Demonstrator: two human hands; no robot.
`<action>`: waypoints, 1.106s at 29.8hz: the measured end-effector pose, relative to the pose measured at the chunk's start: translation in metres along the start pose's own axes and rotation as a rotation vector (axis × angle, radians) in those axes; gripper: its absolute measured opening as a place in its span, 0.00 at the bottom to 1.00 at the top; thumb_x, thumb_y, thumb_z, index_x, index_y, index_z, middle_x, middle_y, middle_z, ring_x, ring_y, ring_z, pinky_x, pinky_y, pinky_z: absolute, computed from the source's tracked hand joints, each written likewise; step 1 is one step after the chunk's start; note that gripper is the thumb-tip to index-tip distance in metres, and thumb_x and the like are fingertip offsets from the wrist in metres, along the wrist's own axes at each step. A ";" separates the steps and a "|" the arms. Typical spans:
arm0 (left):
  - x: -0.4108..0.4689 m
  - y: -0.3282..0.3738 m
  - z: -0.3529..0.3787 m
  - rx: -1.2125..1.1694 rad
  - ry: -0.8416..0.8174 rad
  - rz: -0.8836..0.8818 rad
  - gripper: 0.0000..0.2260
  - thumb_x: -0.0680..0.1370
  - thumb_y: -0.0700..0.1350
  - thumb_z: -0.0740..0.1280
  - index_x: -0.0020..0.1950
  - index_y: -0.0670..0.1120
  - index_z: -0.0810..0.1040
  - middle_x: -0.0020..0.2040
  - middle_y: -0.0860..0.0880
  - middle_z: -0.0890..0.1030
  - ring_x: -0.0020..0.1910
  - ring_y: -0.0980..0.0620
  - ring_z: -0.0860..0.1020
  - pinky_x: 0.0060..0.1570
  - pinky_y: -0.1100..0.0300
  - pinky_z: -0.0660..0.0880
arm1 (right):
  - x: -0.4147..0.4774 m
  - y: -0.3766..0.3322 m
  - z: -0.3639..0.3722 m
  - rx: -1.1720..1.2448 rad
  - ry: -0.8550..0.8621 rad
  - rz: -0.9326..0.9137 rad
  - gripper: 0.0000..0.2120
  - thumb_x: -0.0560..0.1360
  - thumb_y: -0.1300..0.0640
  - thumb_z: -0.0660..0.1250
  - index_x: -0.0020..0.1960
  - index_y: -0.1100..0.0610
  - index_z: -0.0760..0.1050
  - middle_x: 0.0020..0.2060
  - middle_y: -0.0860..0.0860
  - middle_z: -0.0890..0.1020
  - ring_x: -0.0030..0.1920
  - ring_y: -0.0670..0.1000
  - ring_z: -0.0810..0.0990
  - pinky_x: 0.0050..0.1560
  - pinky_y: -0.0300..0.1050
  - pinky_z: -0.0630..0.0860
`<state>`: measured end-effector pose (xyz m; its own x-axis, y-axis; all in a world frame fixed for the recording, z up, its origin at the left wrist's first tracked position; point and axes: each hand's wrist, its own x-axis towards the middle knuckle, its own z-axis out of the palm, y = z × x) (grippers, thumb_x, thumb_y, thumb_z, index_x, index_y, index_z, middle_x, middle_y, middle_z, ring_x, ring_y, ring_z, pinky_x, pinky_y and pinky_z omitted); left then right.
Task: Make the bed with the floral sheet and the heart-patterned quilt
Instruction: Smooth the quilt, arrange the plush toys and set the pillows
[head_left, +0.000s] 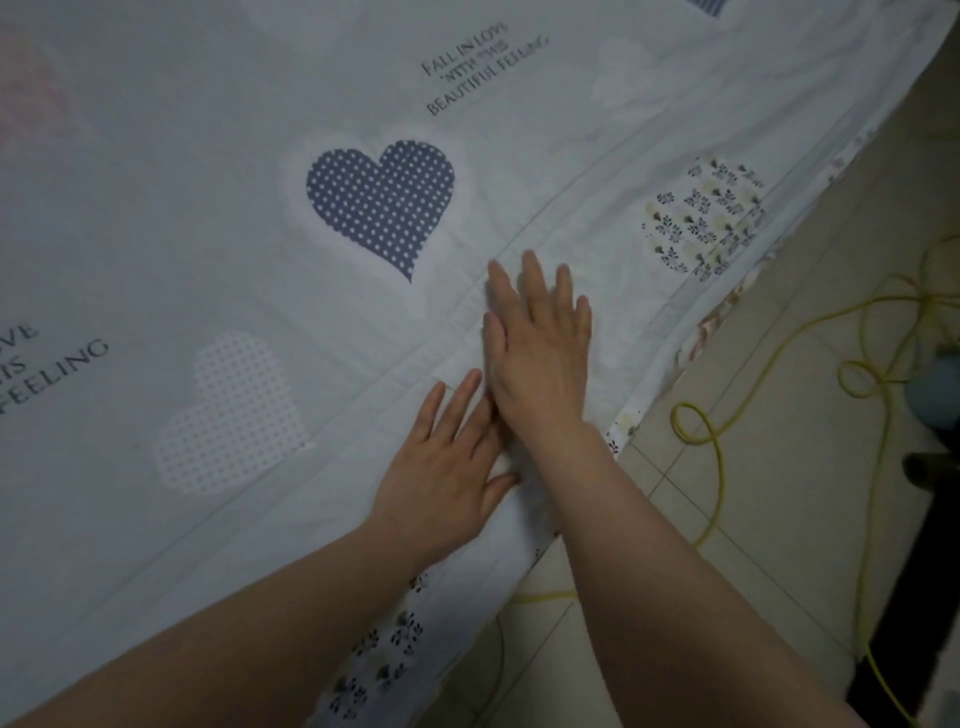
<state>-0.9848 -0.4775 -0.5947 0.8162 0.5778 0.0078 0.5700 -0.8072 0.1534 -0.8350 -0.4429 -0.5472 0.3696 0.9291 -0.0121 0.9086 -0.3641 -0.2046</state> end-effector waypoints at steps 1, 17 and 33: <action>-0.001 0.002 -0.001 -0.009 -0.015 -0.015 0.30 0.83 0.59 0.51 0.79 0.41 0.58 0.80 0.41 0.54 0.79 0.40 0.50 0.74 0.38 0.55 | 0.001 0.018 0.014 -0.027 -0.094 0.030 0.24 0.84 0.45 0.47 0.79 0.41 0.49 0.80 0.46 0.50 0.79 0.54 0.43 0.77 0.57 0.40; 0.147 -0.028 0.007 -0.022 0.062 -0.211 0.25 0.83 0.53 0.51 0.80 0.51 0.56 0.80 0.48 0.54 0.80 0.44 0.49 0.75 0.39 0.47 | -0.005 0.062 0.055 -0.004 0.207 0.202 0.25 0.81 0.51 0.54 0.78 0.48 0.61 0.78 0.49 0.59 0.79 0.56 0.53 0.75 0.66 0.50; 0.156 -0.035 0.001 0.057 0.040 -0.195 0.25 0.80 0.49 0.56 0.78 0.50 0.64 0.79 0.46 0.61 0.78 0.41 0.57 0.73 0.35 0.54 | 0.002 0.057 0.048 0.056 0.041 0.214 0.28 0.78 0.49 0.57 0.77 0.48 0.60 0.77 0.50 0.61 0.78 0.59 0.56 0.74 0.69 0.50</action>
<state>-0.8773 -0.3588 -0.5998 0.6858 0.7274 0.0228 0.7225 -0.6842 0.0994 -0.7920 -0.4591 -0.6059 0.5614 0.8272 -0.0216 0.7968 -0.5475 -0.2557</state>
